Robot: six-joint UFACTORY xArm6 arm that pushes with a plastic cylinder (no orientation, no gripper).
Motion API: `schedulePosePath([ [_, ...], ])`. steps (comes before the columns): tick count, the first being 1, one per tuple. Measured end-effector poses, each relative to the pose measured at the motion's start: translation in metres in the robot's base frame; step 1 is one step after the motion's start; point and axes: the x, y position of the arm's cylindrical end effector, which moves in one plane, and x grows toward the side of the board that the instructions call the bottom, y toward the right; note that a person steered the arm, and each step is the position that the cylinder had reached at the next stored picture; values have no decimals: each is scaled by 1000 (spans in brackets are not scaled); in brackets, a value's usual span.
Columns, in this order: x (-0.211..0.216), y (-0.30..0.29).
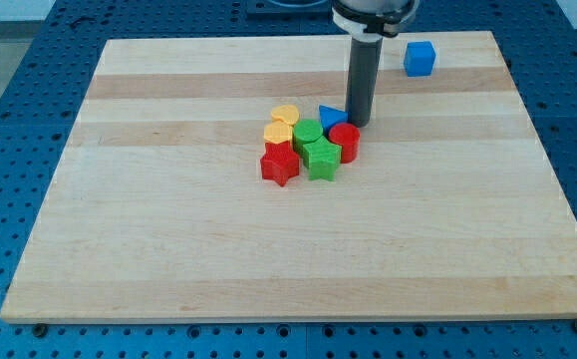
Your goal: Push the blue cube down a bit
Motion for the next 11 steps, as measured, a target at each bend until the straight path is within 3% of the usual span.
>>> schedulePosePath([
  [2,11,-1],
  [5,-128,19],
  [6,-166,45],
  [7,-178,105],
  [8,-171,142],
  [11,-96,99],
])
